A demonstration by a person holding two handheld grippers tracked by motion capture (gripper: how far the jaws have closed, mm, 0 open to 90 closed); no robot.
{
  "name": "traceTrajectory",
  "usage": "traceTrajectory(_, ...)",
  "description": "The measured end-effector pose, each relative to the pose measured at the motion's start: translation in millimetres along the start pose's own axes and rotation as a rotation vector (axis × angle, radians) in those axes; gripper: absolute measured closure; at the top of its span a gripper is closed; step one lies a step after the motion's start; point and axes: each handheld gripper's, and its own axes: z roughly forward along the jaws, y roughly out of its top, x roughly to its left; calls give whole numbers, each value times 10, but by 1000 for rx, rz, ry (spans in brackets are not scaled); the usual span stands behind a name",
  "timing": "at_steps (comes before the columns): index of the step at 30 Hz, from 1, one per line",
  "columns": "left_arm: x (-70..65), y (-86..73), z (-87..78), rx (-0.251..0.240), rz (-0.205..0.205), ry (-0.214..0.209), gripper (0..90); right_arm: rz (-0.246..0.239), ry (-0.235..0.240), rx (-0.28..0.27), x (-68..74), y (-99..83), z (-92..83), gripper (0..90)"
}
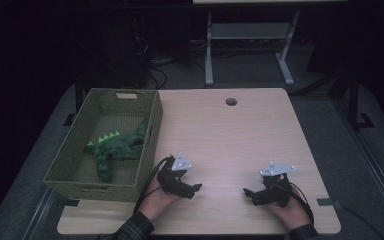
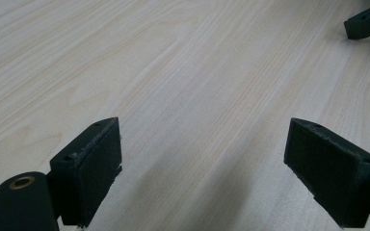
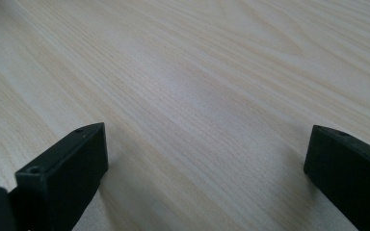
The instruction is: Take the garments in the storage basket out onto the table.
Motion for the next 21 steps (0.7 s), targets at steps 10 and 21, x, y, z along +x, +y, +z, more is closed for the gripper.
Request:
traceTrajectory(10, 17, 108, -97, -6, 10, -3, 126, 1, 1, 0, 3, 0, -1, 12)
traceTrajectory(21, 38, 222, -232, -21, 8, 5, 126, 0, 1, 0, 2, -1, -1, 12)
